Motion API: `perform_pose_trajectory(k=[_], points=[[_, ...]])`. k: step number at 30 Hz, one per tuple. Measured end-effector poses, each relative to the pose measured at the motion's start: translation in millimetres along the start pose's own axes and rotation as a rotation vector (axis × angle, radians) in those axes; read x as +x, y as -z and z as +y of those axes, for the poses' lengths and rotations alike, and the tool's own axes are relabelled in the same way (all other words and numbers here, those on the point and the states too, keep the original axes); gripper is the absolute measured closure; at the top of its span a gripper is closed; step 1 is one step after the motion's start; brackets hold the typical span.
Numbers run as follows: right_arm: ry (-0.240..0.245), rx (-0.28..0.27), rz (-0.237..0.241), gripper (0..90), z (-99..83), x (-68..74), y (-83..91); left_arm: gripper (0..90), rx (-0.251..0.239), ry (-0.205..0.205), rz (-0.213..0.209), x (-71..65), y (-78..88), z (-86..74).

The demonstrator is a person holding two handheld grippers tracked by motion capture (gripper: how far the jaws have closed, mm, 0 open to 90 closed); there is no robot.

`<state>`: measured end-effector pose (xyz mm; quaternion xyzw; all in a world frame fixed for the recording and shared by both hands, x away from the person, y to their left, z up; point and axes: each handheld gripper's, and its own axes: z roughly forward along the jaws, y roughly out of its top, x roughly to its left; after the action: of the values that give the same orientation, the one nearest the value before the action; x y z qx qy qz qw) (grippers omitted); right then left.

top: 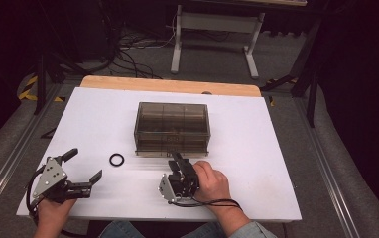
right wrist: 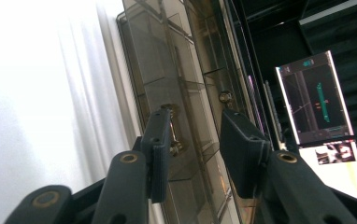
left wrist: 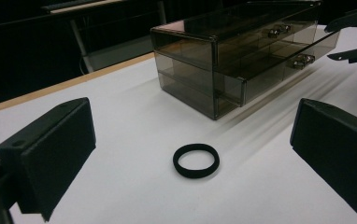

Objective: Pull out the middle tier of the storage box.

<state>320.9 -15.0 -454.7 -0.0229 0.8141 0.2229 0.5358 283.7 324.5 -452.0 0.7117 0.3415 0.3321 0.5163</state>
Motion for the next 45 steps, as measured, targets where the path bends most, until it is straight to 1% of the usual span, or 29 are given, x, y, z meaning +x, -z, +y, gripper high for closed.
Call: perform_pose_trajectory(k=[5,6,8,11,13,16,18,19,26,34,39,44,45], points=[[-0.062,-0.029,0.039,61.2,-1.6,-6.6,4.3,0.9,0.0,0.001,-0.001,-0.3,-0.2,0.0],[-0.08,-0.042,0.056,59.9,-2.1,-9.6,5.7,0.8,0.0,0.0,0.0,-0.3,-0.2,0.0],[-0.104,-0.063,0.078,58.4,-2.8,-13.7,7.2,0.8,0.0,0.001,0.0,-0.2,-0.2,0.0],[-0.153,-0.088,0.11,56.2,-4.9,-20.3,9.6,0.8,0.0,0.001,-0.001,0.1,-0.2,-0.1],[-0.195,-0.102,0.142,54.9,-6.7,-24.8,10.9,0.9,-0.001,0.003,-0.001,-0.1,-0.3,-0.1],[-0.283,-0.127,0.226,51.3,-9.1,-33.9,13.0,0.9,0.0,0.003,-0.001,-0.1,-0.4,-0.1],[-0.308,-0.14,0.25,51.2,-10.9,-39.0,13.4,0.8,0.001,0.003,-0.003,-0.1,-0.6,-0.1],[-0.316,-0.136,0.253,51.2,-11.5,-40.3,13.8,0.8,0.0,0.003,-0.002,-0.1,-0.7,-0.1],[-0.341,-0.156,0.275,49.0,-14.9,-49.0,15.0,0.8,0.0,0.004,-0.001,-0.1,-0.5,-0.2],[-0.39,-0.182,0.325,46.7,-18.9,-58.1,14.0,0.9,0.001,0.002,-0.001,0.2,-0.4,-0.1],[-0.422,-0.197,0.366,46.9,-22.3,-66.5,12.4,0.9,0.001,0.003,-0.002,0.1,-0.5,-0.2],[-0.441,-0.195,0.423,47.0,-24.0,-75.2,8.0,0.9,0.002,0.002,-0.005,0.1,-0.5,0.0],[-0.446,-0.19,0.442,46.4,-24.5,-77.6,5.9,0.9,0.003,0.002,-0.005,0.0,-0.5,0.0]])
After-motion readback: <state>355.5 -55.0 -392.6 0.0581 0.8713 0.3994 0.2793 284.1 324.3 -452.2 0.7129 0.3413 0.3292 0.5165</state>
